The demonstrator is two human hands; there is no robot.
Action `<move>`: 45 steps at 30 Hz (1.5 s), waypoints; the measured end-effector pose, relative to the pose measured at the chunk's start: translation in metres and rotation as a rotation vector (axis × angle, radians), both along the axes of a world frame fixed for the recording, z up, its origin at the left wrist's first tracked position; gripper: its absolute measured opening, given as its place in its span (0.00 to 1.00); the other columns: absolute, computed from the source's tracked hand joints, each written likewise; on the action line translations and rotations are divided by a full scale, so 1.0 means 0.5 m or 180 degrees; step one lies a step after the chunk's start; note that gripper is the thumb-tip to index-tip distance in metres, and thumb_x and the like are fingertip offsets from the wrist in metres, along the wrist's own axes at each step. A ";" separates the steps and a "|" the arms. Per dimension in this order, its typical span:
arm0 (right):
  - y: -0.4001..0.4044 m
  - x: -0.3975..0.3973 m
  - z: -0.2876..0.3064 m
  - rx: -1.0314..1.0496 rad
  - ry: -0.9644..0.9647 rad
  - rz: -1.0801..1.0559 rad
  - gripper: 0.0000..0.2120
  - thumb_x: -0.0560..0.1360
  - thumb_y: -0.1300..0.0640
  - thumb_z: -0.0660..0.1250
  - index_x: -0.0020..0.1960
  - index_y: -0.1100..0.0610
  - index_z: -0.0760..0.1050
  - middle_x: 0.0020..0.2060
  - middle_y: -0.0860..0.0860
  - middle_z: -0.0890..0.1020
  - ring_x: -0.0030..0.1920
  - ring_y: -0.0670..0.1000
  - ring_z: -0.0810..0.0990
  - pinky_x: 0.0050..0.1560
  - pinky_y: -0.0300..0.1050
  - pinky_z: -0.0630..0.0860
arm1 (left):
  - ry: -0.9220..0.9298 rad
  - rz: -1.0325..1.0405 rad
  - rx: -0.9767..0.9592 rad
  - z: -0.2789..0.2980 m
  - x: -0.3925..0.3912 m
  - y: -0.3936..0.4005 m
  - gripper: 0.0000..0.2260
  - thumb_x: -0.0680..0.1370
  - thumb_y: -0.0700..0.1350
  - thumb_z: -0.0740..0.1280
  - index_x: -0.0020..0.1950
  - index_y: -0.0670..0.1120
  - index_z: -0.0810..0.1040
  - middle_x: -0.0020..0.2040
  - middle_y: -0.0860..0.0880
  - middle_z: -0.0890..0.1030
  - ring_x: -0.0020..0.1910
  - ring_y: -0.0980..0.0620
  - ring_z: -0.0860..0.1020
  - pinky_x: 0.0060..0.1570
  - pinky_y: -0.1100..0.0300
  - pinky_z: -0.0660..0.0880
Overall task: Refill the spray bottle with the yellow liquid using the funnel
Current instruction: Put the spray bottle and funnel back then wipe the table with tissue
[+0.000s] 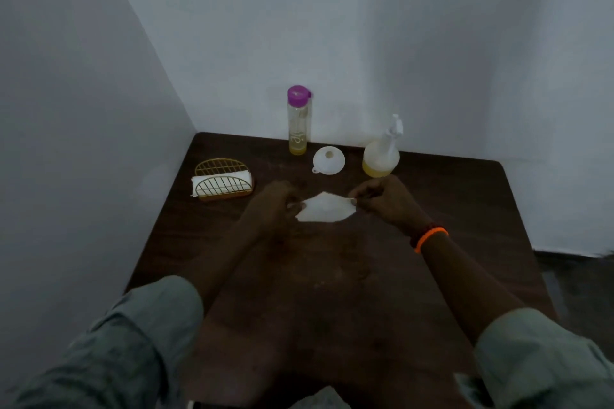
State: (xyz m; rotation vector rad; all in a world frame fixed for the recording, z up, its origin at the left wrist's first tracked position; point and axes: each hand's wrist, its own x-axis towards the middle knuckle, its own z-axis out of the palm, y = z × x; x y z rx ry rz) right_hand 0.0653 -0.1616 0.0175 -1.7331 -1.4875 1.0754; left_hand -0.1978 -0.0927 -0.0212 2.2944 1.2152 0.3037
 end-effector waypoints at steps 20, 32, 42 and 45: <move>-0.114 -0.154 -0.254 -0.0358 -0.1928 0.0709 0.34 0.83 0.42 0.54 0.81 0.58 0.46 0.81 0.55 0.48 0.80 0.55 0.47 0.79 0.52 0.47 | 0.0381 0.0879 0.0000 -0.181 -0.120 -0.119 0.17 0.82 0.44 0.60 0.71 0.44 0.74 0.69 0.43 0.74 0.66 0.44 0.73 0.68 0.52 0.68; -0.087 -0.444 -0.288 -0.0156 -0.2228 0.1216 0.39 0.80 0.36 0.47 0.81 0.59 0.41 0.80 0.58 0.42 0.80 0.58 0.41 0.79 0.58 0.45 | 0.0877 0.1105 0.0426 -0.218 -0.321 -0.196 0.25 0.81 0.47 0.51 0.72 0.33 0.70 0.71 0.33 0.71 0.72 0.35 0.69 0.69 0.41 0.69; -0.172 -0.394 -0.294 0.0060 -0.2367 0.1567 0.37 0.81 0.35 0.46 0.81 0.55 0.40 0.80 0.53 0.41 0.80 0.53 0.40 0.80 0.56 0.44 | 0.1085 0.0476 0.0366 -0.225 -0.238 -0.247 0.27 0.82 0.50 0.51 0.76 0.33 0.62 0.76 0.34 0.65 0.75 0.37 0.66 0.73 0.42 0.64; -0.190 -0.289 -0.289 -0.0173 -0.2371 0.0950 0.39 0.79 0.32 0.45 0.81 0.55 0.39 0.80 0.51 0.41 0.80 0.51 0.40 0.80 0.54 0.44 | 0.0998 0.0439 0.0337 -0.196 -0.191 -0.252 0.26 0.83 0.49 0.50 0.77 0.37 0.63 0.77 0.37 0.64 0.77 0.41 0.62 0.76 0.46 0.60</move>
